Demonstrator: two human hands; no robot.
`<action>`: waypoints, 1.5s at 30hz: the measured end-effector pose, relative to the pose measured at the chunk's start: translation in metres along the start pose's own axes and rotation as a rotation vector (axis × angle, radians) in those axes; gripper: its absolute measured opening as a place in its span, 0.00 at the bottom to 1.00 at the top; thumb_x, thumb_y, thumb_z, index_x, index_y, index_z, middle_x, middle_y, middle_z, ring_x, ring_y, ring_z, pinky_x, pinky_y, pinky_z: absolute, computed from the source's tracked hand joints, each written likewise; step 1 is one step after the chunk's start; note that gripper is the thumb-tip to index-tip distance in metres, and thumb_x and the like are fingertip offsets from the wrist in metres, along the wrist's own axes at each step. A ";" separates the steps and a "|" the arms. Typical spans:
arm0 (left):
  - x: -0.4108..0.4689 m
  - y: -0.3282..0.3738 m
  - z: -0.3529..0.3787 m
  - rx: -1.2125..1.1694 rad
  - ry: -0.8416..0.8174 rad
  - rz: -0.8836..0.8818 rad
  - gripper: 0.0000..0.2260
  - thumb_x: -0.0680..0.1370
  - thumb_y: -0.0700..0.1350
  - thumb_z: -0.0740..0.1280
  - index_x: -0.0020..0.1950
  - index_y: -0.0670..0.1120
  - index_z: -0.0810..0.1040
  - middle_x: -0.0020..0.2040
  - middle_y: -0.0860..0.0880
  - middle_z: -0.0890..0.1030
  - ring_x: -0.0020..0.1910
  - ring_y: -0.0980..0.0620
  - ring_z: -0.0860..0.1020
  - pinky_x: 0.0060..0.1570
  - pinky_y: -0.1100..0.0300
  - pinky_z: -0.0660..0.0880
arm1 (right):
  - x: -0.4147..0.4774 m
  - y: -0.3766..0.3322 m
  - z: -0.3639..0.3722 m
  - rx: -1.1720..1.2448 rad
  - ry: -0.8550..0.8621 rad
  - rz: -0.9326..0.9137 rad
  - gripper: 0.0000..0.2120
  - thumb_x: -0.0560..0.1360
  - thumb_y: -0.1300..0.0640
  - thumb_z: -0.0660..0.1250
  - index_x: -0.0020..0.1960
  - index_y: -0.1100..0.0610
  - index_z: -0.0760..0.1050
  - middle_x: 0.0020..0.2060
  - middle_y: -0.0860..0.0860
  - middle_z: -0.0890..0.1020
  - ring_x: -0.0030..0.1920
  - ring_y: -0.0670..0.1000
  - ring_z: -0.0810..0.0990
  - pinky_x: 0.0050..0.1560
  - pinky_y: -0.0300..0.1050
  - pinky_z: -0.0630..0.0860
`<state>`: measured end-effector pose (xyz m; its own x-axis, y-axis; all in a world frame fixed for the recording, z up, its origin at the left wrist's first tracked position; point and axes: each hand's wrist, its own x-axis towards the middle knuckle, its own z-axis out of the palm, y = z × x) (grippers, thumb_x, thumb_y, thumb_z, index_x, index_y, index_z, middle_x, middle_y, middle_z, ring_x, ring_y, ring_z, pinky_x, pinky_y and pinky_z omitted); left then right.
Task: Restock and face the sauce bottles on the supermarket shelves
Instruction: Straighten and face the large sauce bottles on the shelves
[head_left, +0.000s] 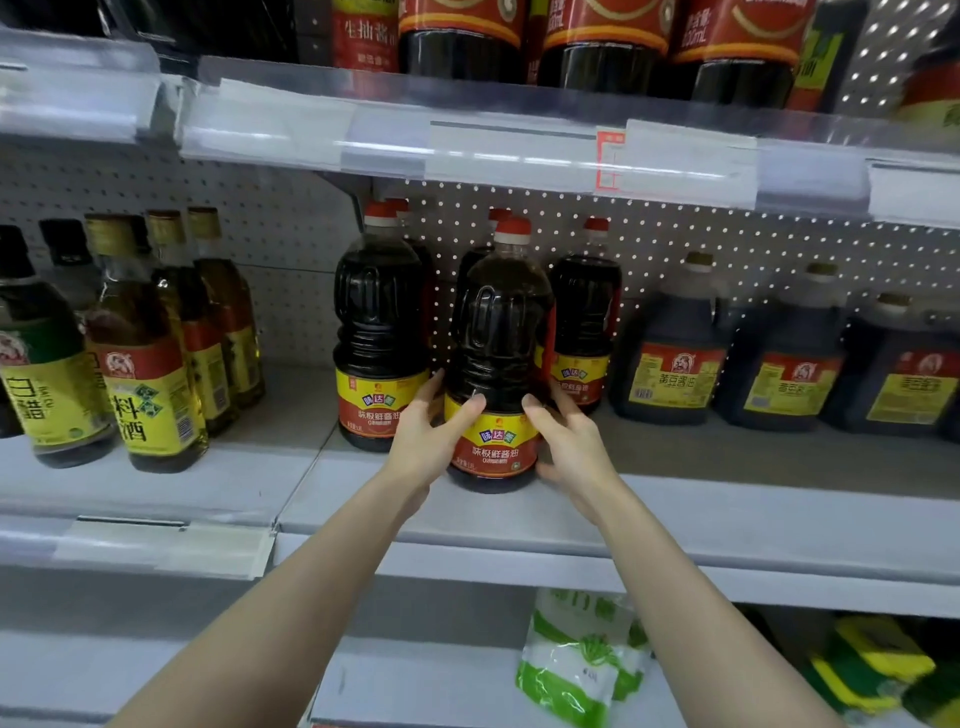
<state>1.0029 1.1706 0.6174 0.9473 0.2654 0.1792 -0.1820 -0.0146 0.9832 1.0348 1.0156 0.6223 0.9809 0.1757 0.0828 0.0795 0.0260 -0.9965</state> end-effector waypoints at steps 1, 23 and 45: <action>0.004 0.000 0.001 0.003 0.002 0.001 0.30 0.75 0.52 0.70 0.74 0.52 0.64 0.63 0.51 0.77 0.57 0.54 0.78 0.55 0.51 0.79 | 0.004 0.001 0.000 0.006 0.005 0.004 0.28 0.77 0.48 0.67 0.75 0.44 0.62 0.58 0.46 0.78 0.58 0.50 0.78 0.61 0.55 0.77; 0.053 -0.014 0.011 0.006 0.056 -0.017 0.32 0.75 0.52 0.69 0.76 0.54 0.60 0.73 0.49 0.69 0.69 0.48 0.69 0.56 0.57 0.71 | 0.056 0.005 -0.001 -0.072 0.043 -0.002 0.27 0.78 0.48 0.65 0.75 0.46 0.61 0.72 0.51 0.68 0.70 0.55 0.68 0.68 0.56 0.69; 0.033 -0.033 0.007 0.073 0.095 -0.058 0.29 0.75 0.45 0.71 0.74 0.43 0.65 0.70 0.46 0.72 0.66 0.51 0.71 0.58 0.61 0.68 | 0.051 0.024 -0.004 -0.157 0.075 0.034 0.30 0.77 0.47 0.65 0.75 0.52 0.62 0.71 0.51 0.68 0.70 0.53 0.67 0.61 0.43 0.66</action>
<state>1.0418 1.1728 0.5911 0.9259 0.3579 0.1212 -0.1046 -0.0654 0.9924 1.0870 1.0216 0.6022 0.9936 0.0996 0.0539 0.0671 -0.1341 -0.9887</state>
